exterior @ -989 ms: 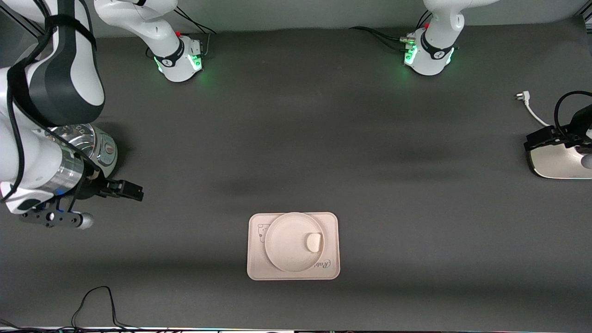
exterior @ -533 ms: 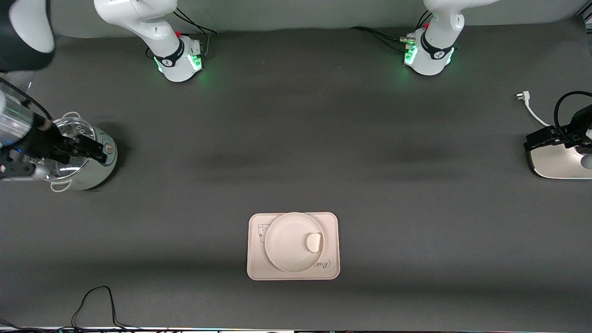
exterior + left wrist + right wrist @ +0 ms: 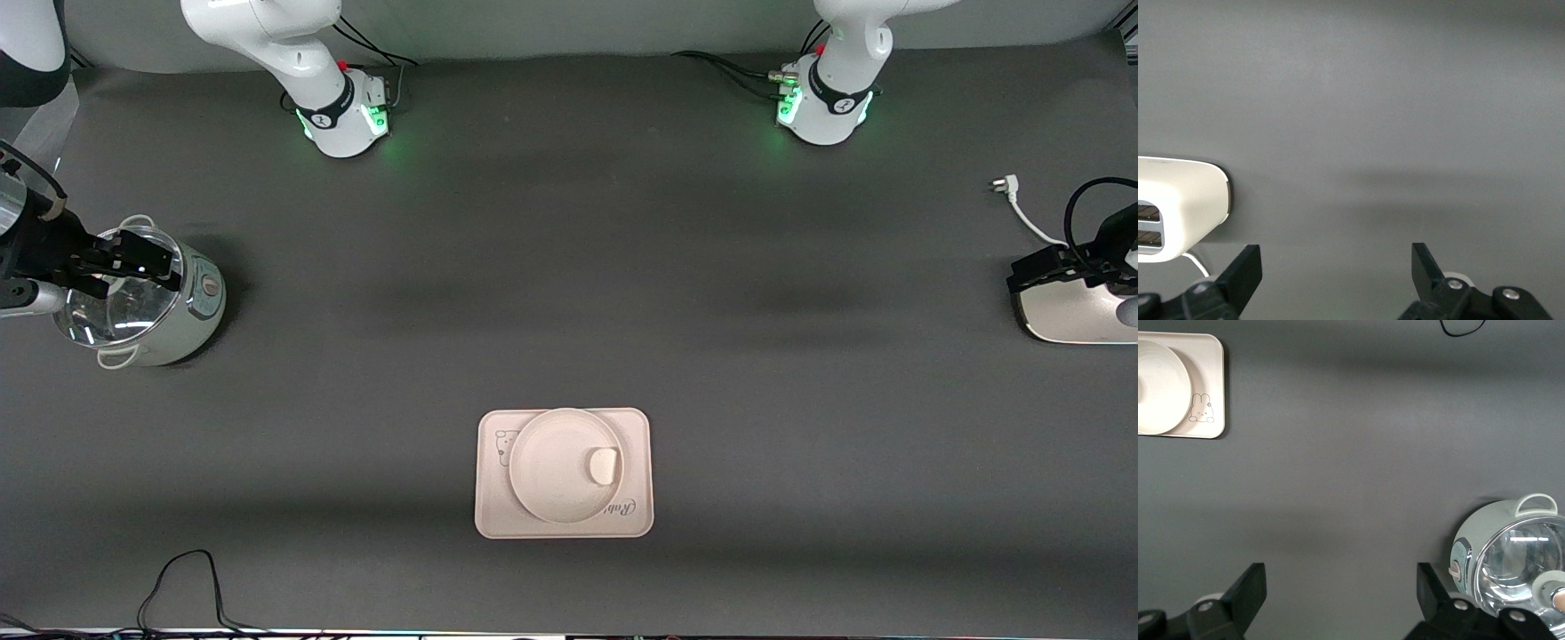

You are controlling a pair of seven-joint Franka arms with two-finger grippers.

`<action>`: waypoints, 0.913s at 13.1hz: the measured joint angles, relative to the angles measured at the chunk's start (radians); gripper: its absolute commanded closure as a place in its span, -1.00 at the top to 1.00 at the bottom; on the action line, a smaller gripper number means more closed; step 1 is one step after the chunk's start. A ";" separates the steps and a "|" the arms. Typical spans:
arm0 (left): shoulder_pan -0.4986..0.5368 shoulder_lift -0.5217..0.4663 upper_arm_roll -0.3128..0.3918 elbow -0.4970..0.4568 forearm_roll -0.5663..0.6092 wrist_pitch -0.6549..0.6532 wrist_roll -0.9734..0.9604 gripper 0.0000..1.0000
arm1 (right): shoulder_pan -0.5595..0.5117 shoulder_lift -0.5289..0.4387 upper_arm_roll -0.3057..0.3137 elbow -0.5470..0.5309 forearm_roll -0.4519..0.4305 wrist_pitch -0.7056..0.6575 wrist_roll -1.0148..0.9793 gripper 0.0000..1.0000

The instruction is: Place bun in plate and plate on tray

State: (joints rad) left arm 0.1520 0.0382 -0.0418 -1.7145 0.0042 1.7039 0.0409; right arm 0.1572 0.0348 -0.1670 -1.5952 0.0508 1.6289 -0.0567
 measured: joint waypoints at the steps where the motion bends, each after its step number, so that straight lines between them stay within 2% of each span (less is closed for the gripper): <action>1: 0.000 0.000 0.000 0.000 0.000 0.006 0.000 1.00 | 0.000 0.000 0.000 -0.004 0.000 0.000 0.000 1.00; 5: 0.000 0.000 0.000 -0.006 0.000 0.060 0.000 1.00 | -0.002 -0.001 -0.004 -0.002 -0.001 0.001 0.000 1.00; 12: 0.000 -0.002 0.000 -0.003 0.002 0.077 0.002 1.00 | -0.007 0.007 -0.011 0.021 -0.008 0.000 0.000 1.00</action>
State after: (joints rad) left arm 0.1520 0.0361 -0.0415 -1.7176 0.0057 1.7813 0.0428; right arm 0.1499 0.0417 -0.1778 -1.5745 0.0427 1.6290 -0.0567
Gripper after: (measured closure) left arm 0.000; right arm 0.000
